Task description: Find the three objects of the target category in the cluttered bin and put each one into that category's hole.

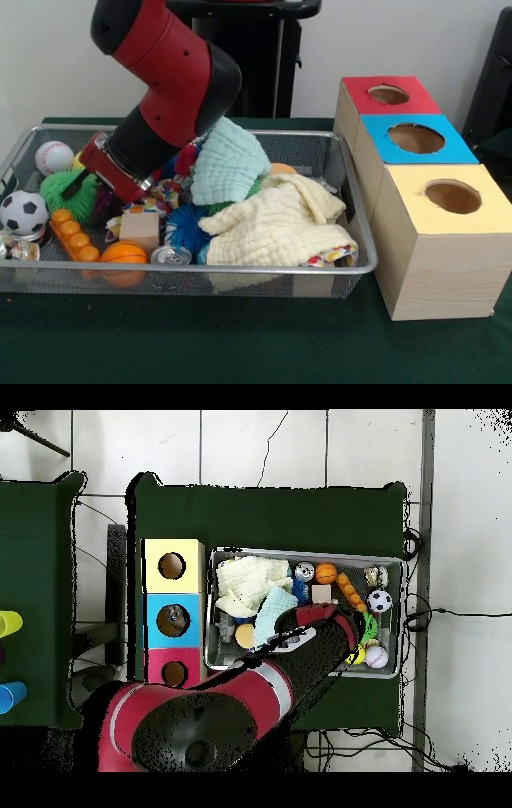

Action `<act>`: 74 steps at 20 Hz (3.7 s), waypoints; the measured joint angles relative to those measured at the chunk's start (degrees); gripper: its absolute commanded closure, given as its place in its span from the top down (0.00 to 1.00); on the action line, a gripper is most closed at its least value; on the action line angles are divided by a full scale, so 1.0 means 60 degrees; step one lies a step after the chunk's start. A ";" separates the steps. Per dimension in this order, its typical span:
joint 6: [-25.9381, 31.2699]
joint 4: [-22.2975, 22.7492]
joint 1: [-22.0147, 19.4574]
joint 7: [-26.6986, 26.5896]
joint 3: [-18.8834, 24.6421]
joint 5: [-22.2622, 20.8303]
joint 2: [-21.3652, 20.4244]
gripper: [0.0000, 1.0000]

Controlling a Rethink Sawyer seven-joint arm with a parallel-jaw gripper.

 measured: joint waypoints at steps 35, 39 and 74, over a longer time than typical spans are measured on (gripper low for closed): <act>0.2779 0.0871 -0.4438 -0.0187 0.4998 -0.1474 -0.3554 1.00; 0.4152 0.0788 -0.4545 -0.0440 0.5660 -0.1633 -0.3726 1.00; 0.0812 -0.1067 0.1649 0.2168 0.1386 -0.7661 -0.1129 0.00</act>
